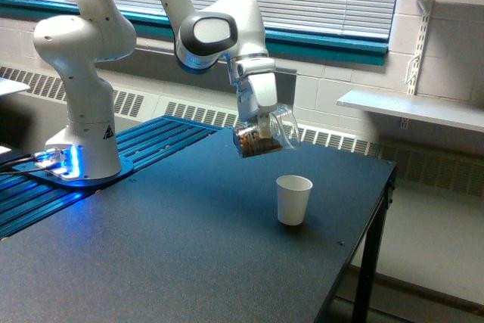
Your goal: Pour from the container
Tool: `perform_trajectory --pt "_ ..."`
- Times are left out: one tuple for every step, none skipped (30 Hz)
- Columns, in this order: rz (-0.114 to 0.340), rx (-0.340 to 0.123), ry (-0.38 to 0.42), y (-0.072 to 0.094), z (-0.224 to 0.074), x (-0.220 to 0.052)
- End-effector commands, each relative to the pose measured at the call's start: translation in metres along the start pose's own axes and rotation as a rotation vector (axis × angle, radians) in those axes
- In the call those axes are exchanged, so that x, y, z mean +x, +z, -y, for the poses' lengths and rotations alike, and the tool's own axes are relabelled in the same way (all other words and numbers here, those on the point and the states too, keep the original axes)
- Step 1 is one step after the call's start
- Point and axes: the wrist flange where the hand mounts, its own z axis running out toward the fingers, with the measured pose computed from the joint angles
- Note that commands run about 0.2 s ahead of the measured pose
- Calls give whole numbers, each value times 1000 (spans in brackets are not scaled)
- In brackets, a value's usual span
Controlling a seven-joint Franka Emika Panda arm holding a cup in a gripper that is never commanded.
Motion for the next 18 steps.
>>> perform_trajectory --pt "7 -24 39 3 3 1" --pt "13 -29 37 4 4 0" --pt "14 -33 36 5 4 -1" --pt "15 -38 35 5 4 -1" --pt "19 -43 32 6 4 -2" --pt "24 -47 28 7 5 -3" --pt "26 -51 26 8 5 -3" --pt "28 -55 23 8 5 -3" --pt "31 -60 21 9 6 -4" --pt "34 -65 18 9 6 -4" --pt "36 -69 16 9 6 -4" --pt "38 -74 12 9 6 -3" --pt "37 -79 9 9 7 -3" --pt "38 -83 7 10 7 -3" --pt "40 -86 6 10 8 -3" --pt "41 -89 4 10 8 -3" --pt "43 -92 0 10 9 -2" --pt "42 -96 -4 10 9 -1"
